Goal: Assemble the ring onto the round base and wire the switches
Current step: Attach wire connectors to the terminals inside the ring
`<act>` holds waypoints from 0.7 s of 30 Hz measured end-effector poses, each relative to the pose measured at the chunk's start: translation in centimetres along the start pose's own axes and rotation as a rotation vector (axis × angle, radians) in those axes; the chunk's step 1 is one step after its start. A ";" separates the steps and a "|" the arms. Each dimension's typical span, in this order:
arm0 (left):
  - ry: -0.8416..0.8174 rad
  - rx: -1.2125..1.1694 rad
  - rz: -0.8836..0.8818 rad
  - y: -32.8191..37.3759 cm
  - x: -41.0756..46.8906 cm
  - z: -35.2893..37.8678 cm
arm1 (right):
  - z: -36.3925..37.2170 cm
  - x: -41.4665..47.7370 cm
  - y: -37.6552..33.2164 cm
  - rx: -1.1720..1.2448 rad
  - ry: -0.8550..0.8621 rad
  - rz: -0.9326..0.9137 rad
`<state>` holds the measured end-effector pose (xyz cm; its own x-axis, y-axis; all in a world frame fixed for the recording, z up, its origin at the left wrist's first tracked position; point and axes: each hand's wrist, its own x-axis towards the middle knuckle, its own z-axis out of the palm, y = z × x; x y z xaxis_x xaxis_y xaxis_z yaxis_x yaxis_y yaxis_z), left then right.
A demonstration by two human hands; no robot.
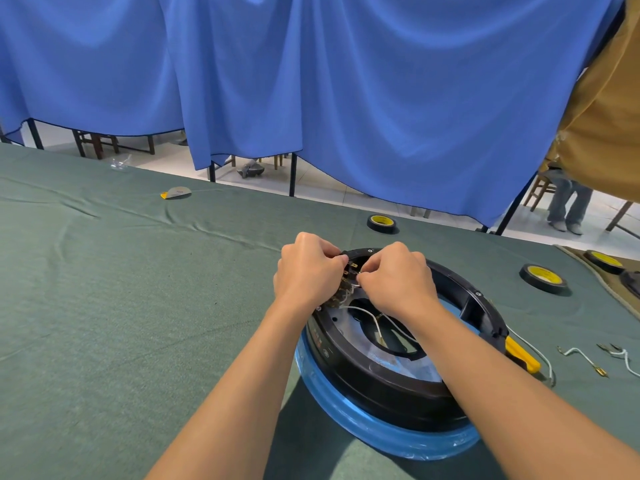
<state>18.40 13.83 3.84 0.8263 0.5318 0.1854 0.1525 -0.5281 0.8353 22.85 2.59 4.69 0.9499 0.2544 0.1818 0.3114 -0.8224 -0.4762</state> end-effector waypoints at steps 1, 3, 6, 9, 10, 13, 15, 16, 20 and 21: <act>0.002 0.005 -0.004 0.0 0.0 0.0 | 0.0 0.0 0.1 0.007 0.008 0.002; 0.005 0.013 -0.016 0.1 0.0 0.0 | 0.0 -0.1 0.2 0.013 0.014 -0.004; 0.009 0.023 -0.028 0.2 0.0 0.1 | 0.0 0.0 0.4 0.018 0.012 -0.006; 0.009 0.023 -0.032 0.2 0.0 0.1 | -0.1 0.2 0.6 0.034 0.000 -0.016; 0.009 0.020 -0.033 0.2 0.0 0.1 | -0.1 0.2 0.6 0.039 -0.007 -0.023; 0.011 0.012 -0.027 0.2 -0.1 0.1 | -0.1 0.3 0.6 0.059 -0.019 -0.038; 0.012 0.009 -0.026 0.2 -0.1 0.1 | 0.0 0.4 0.6 0.077 -0.018 -0.036; 0.012 0.010 -0.025 0.2 -0.1 0.1 | 0.0 0.4 0.6 0.087 -0.019 -0.032; 0.004 0.011 -0.022 0.1 -0.1 0.0 | -0.1 0.6 0.5 0.161 -0.037 -0.017; 0.003 0.011 -0.022 0.1 -0.1 0.0 | -0.2 0.7 0.5 0.179 -0.043 -0.014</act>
<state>18.32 13.72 3.92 0.8209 0.5457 0.1684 0.1769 -0.5233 0.8336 23.63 2.24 4.71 0.9446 0.2898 0.1541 0.3208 -0.7159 -0.6201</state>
